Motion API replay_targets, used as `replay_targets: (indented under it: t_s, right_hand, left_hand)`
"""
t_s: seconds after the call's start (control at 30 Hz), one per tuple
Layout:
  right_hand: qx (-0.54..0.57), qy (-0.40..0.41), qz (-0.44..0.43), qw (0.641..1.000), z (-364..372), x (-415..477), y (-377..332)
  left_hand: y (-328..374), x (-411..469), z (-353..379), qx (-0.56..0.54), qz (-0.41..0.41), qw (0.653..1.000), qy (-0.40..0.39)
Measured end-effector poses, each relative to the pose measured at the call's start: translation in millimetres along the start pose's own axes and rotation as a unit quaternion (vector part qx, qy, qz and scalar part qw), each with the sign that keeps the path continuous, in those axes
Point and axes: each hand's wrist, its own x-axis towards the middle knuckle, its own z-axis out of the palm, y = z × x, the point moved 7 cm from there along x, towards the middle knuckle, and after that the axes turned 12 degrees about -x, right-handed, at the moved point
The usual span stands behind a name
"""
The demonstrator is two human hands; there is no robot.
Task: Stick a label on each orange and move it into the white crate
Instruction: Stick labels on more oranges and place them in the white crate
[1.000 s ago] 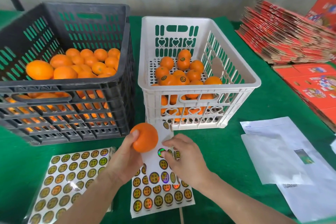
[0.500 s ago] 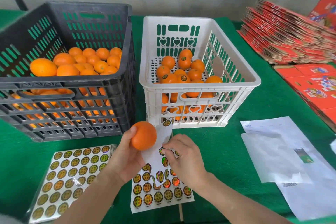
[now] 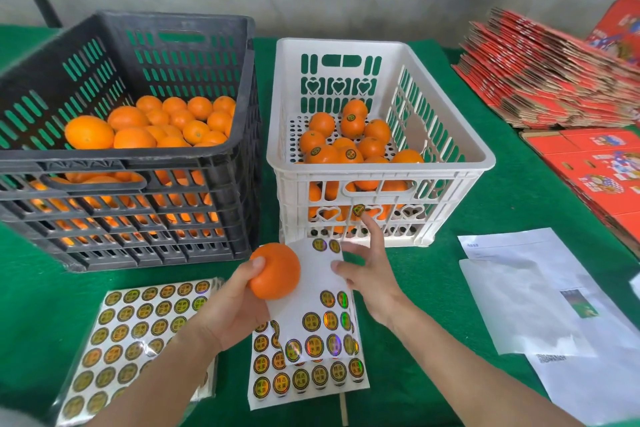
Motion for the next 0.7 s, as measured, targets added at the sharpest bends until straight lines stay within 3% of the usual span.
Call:
replay_targets:
  t_s: [0.23, 0.33, 0.47, 0.57, 0.7]
  right_hand:
    - [-0.173, 0.048, -0.073, 0.981, 8, -2, 18]
    - [-0.218, 0.054, -0.089, 0.970, 8, -2, 23]
    - [-0.345, 0.070, -0.140, 0.925, 8, -6, 18]
    - [-0.302, 0.100, -0.188, 0.929, 6, -13, -6]
    - [-0.089, -0.006, -0.114, 0.990, 16, -16, -39]
  left_hand:
    - [14, -9, -31, 0.205, 0.024, 0.976, 0.075]
    - [20, -11, -43, 0.172, 0.042, 0.978, 0.114]
    - [22, -14, -43, 0.151, 0.065, 0.975, 0.148]
    - [20, -14, -32, 0.125, 0.061, 0.982, 0.131]
    - [19, -13, -14, 0.103, 0.063, 0.989, 0.082]
